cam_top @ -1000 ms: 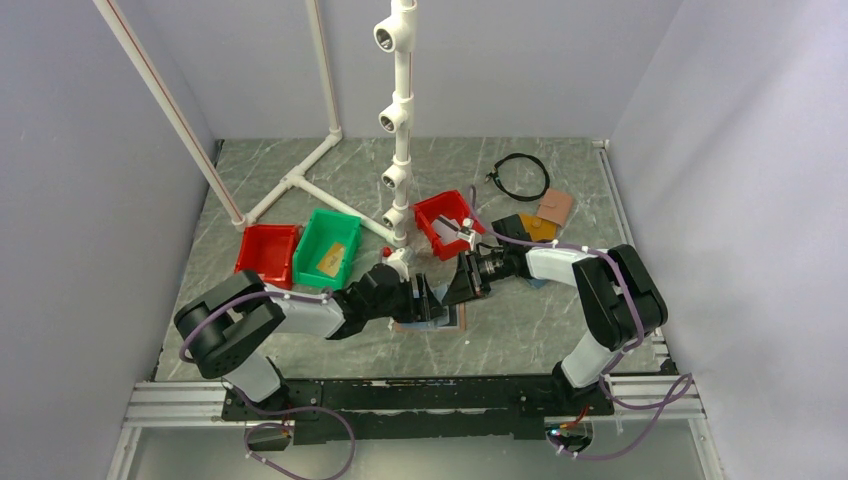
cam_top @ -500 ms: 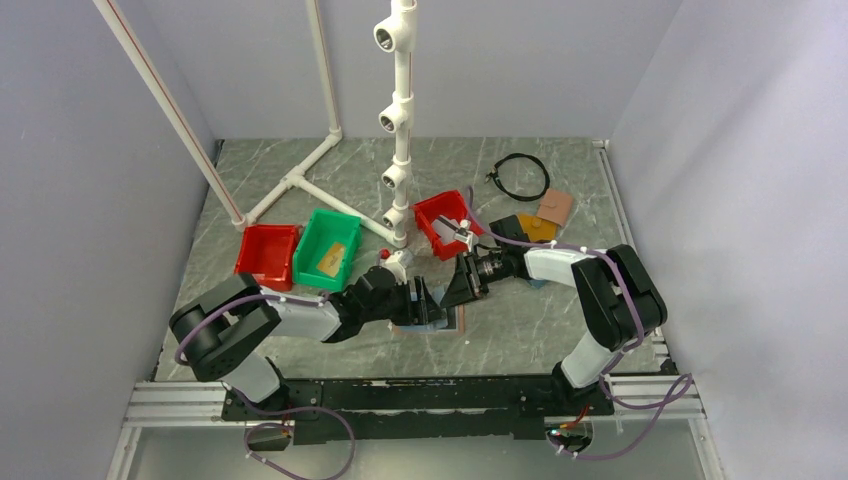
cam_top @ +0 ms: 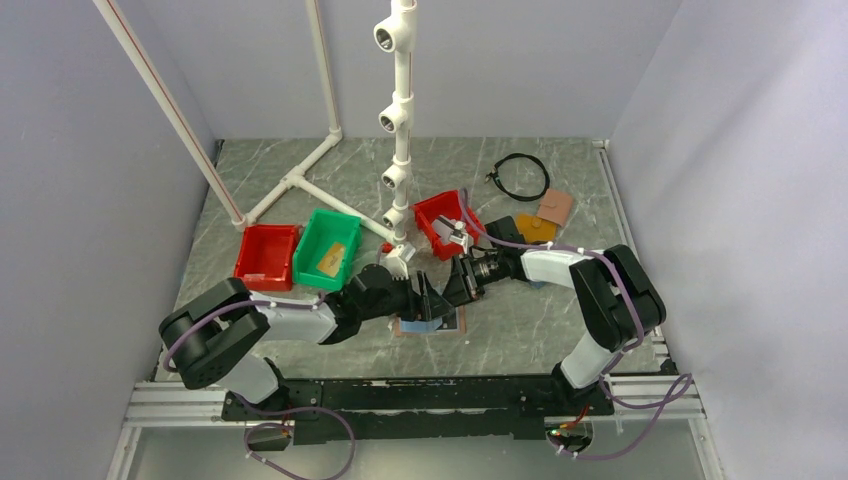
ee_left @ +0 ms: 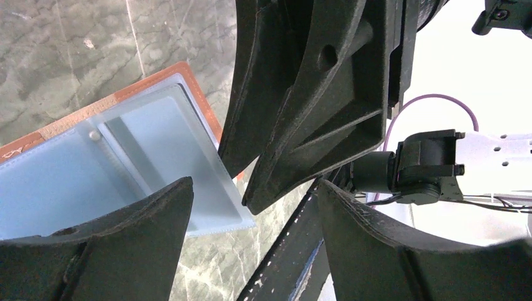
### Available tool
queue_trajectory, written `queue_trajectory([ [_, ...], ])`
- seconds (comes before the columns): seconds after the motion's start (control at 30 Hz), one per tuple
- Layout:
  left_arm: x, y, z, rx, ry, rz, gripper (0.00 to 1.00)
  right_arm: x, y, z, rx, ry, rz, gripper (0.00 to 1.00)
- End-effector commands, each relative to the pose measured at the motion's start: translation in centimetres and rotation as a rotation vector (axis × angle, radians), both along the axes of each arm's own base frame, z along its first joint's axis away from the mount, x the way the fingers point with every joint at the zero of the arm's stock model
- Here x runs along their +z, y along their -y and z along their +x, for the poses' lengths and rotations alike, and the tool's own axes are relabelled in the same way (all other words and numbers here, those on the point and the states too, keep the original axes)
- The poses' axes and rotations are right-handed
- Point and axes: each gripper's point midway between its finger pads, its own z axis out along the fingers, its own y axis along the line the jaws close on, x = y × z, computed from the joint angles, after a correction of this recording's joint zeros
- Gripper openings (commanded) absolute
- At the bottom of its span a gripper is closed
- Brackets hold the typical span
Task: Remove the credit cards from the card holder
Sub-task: Remove the credit card from the card holder.
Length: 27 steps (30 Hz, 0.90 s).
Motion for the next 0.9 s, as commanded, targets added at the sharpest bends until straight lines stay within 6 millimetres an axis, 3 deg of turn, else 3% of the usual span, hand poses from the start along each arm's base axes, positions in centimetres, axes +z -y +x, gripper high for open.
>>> queue_trajectory([
  [0.0, 1.7, 0.7, 0.5, 0.006, 0.019, -0.03, 0.77, 1.2, -0.6, 0.9, 0.009, 0.058, 0.038, 0.37],
  [0.2, -0.2, -0.1, 1.1, 0.058, -0.035, 0.08, 0.72, 1.3, -0.6, 0.9, 0.011, 0.056, 0.04, 0.37],
  [0.43, -0.5, -0.9, 1.3, 0.086, -0.045, 0.145, 0.64, 1.2, -0.6, 1.0, 0.01, 0.058, 0.036, 0.38],
  [0.7, -1.1, -1.4, 1.3, 0.092, -0.048, 0.194, 0.63, 1.4, -0.7, 0.8, 0.019, 0.051, 0.05, 0.39],
  [0.87, -0.8, -1.0, 1.3, 0.074, -0.039, 0.174, 0.65, 2.2, -1.0, 0.0, 0.055, 0.024, 0.092, 0.33],
])
